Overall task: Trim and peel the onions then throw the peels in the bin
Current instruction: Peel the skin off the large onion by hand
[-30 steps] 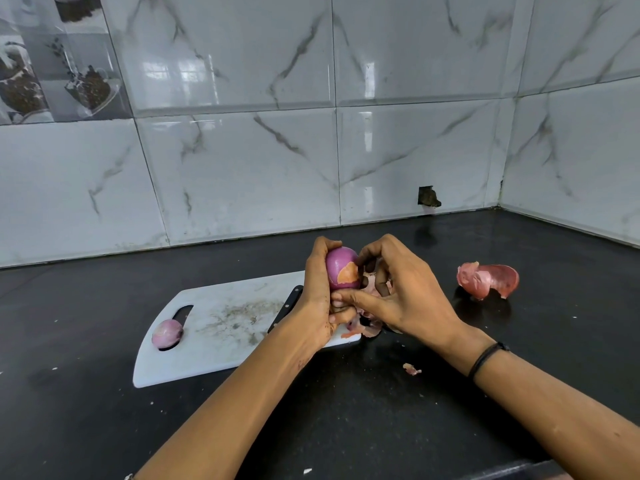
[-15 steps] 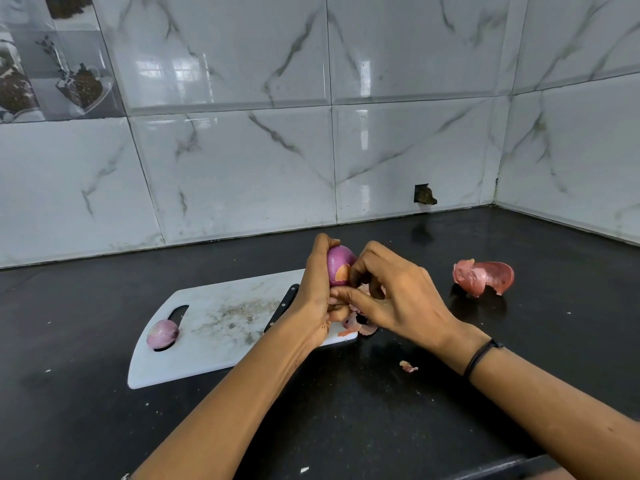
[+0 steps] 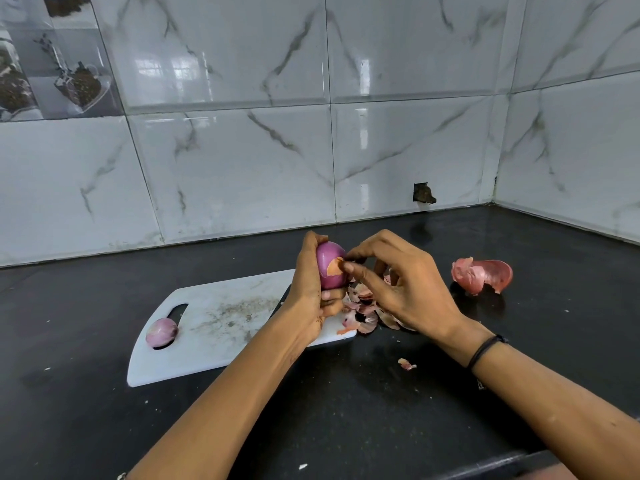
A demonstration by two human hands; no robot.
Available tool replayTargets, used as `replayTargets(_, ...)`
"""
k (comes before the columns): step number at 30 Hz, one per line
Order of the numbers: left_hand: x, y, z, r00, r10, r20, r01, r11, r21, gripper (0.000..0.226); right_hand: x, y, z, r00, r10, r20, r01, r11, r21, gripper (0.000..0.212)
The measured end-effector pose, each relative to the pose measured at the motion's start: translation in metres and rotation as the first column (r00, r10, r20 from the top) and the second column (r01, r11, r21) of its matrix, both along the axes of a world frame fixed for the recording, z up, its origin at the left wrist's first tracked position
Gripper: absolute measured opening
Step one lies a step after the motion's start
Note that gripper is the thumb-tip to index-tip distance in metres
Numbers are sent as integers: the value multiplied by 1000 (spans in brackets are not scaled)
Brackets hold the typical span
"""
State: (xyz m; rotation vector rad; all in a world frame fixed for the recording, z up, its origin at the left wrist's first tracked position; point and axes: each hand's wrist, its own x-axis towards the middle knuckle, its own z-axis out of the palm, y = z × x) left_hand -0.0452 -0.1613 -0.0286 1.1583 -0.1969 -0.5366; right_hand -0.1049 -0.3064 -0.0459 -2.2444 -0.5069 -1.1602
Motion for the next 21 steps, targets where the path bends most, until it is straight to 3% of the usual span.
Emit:
replayTargets(8, 5, 1, -3, 995, 9, -99, -12, 1000, -26, 50, 1, 4, -2, 994, 43, -98, -51, 996, -72, 5)
replayTargets(12, 1, 2, -2, 995, -16, -100, 13, 1000, -25, 51, 0, 7, -1, 982, 62, -178, -55, 998, 41, 3)
replayTargets(21, 2, 1, -1, 998, -59, -38, 61, 996, 69, 59, -2, 2, 1, 991, 39, -131, -49, 996, -70, 26)
